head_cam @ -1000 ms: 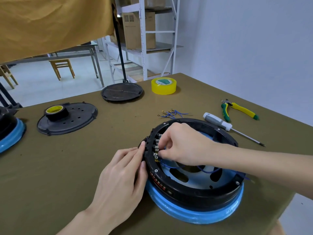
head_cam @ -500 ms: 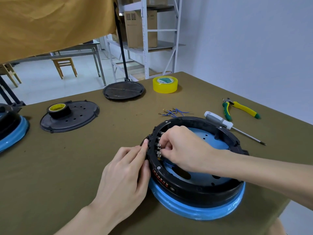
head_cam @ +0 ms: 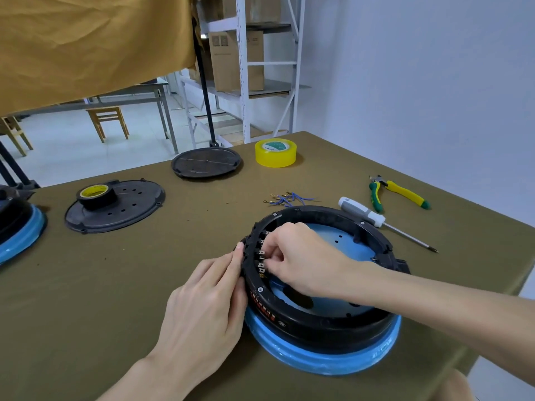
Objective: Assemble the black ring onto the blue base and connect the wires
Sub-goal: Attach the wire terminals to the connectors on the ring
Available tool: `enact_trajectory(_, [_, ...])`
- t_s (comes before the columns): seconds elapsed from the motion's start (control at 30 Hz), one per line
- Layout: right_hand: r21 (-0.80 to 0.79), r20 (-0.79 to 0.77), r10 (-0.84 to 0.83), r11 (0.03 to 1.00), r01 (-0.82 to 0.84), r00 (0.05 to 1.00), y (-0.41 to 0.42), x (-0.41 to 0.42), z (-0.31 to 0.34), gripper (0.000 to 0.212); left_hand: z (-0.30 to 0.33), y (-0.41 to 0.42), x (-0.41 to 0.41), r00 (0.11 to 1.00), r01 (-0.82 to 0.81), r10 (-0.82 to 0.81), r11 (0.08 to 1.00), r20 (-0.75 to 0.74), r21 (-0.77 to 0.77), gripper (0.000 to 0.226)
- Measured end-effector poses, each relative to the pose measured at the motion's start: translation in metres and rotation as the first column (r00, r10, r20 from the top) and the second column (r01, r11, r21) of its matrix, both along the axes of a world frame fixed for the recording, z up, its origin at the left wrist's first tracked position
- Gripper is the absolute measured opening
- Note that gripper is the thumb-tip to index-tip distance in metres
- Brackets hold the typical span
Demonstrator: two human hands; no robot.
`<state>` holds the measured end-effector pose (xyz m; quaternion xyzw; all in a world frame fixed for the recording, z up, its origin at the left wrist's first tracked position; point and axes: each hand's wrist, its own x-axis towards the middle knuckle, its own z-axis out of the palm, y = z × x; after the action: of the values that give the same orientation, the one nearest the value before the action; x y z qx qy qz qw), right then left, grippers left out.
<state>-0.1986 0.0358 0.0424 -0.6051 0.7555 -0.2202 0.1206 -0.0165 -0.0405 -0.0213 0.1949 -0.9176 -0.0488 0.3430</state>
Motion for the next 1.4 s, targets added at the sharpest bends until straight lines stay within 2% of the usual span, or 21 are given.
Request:
enact_trajectory(0.1, [0.081, 0.131, 0.024, 0.996, -0.035, 0.991, 0.006, -0.015, 0.013, 0.018, -0.001, -0.004, 0.000, 0.999, 0.041, -0.039, 0.996, -0.026, 0.080, 0.048])
enact_trajectory(0.17, [0.079, 0.167, -0.001, 0.997, -0.012, 0.986, 0.009, -0.025, 0.017, 0.014, -0.002, -0.007, 0.000, 0.997, 0.075, -0.070, 0.983, -0.036, 0.169, 0.049])
enact_trajectory(0.3, [0.008, 0.039, -0.056, 0.998, 0.055, 0.998, 0.011, -0.028, 0.012, 0.007, -0.002, -0.015, -0.004, 0.986, 0.168, -0.159, 0.917, -0.054, 0.361, 0.054])
enact_trajectory(0.43, [-0.014, -0.049, -0.069, 0.998, 0.069, 0.996, 0.005, -0.021, 0.008, 0.013, -0.004, -0.018, -0.009, 0.968, 0.246, -0.241, 0.831, -0.075, 0.499, 0.058])
enact_trajectory(0.73, [0.039, -0.040, 0.048, 0.998, -0.046, 0.998, -0.010, -0.029, 0.006, 0.014, -0.002, -0.012, -0.015, 0.970, 0.238, -0.223, 0.795, -0.096, 0.558, 0.055])
enact_trajectory(0.87, [-0.001, -0.023, 0.072, 0.997, -0.072, 0.997, -0.007, -0.033, -0.004, 0.014, -0.001, -0.013, -0.017, 0.971, 0.237, -0.217, 0.811, -0.102, 0.535, 0.054])
enact_trajectory(0.97, [-0.016, -0.067, 0.099, 0.995, -0.100, 0.993, -0.009, -0.032, -0.007, 0.015, -0.001, -0.014, -0.017, 0.974, 0.225, -0.204, 0.814, -0.100, 0.535, 0.054])
enact_trajectory(1.27, [-0.029, -0.041, 0.079, 0.996, -0.080, 0.996, -0.012, -0.029, -0.003, 0.014, -0.002, -0.015, -0.018, 0.985, 0.174, -0.149, 0.830, -0.090, 0.529, 0.057])
enact_trajectory(1.4, [-0.025, 0.030, 0.079, 0.997, -0.078, 0.996, -0.011, -0.033, -0.003, 0.015, -0.002, -0.016, -0.017, 0.984, 0.177, -0.154, 0.828, -0.088, 0.532, 0.058])
